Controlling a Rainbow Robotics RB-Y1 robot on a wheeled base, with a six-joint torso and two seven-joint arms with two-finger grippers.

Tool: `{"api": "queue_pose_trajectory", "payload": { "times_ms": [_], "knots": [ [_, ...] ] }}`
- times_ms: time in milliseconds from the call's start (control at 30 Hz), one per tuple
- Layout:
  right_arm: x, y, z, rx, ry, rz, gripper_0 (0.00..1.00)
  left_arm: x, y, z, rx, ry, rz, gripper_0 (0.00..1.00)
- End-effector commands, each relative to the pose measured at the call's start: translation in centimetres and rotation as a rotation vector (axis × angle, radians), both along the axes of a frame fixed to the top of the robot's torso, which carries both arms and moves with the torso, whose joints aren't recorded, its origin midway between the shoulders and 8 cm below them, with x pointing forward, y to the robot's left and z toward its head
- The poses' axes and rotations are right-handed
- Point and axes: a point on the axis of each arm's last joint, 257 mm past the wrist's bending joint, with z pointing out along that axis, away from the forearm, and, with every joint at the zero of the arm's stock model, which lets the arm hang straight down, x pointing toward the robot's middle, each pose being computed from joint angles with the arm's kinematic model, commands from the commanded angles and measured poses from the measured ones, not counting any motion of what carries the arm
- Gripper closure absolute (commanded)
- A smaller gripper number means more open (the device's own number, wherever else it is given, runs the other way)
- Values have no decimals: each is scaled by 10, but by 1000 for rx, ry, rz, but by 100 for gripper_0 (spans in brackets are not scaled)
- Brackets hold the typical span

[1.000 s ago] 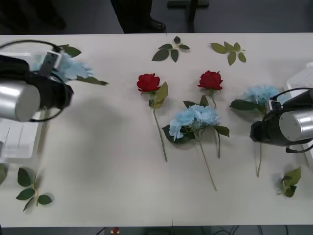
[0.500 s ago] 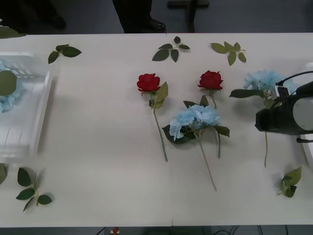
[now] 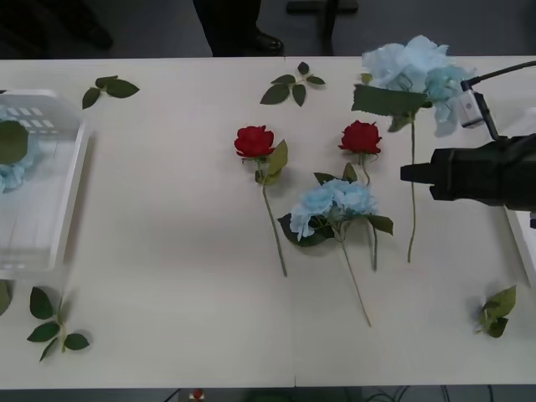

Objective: Place the red flowers into the right box and the blue flowers into the left box. If a person shows an open palm, hand one flower to the person first, then continue sorting.

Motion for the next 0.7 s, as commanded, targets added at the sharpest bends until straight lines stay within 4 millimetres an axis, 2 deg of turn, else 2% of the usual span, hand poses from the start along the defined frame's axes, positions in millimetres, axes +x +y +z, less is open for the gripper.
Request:
{"api": "queue_pose_trajectory", "payload": {
  "times_ms": [33,100,167,233,267,400,467,600,700],
  "knots": [
    [-13,43,50,121,-104,139,100,-7,22,0,50,-5,6,100],
    [-20,56,61,163,-116,183,100,-7,21,-1,49,-2,4,100],
    [-25,69,72,201,-128,220,100,-6,20,-1,47,-2,0,91],
    [-32,85,86,260,-142,263,100,-5,17,-2,42,-3,-6,65],
    [-35,92,93,291,-149,280,100,-5,16,-1,39,-6,-10,57],
    [-42,112,114,361,-180,324,100,-2,9,-1,23,-11,-27,45],
    [-44,119,124,372,-210,338,100,0,-1,3,-13,-18,-50,39],
    [-48,128,139,368,-266,370,100,-5,-34,29,-89,-9,-115,30],
    [-52,133,144,366,-290,390,100,-9,-63,55,-108,-6,-182,27]
  ]
}}
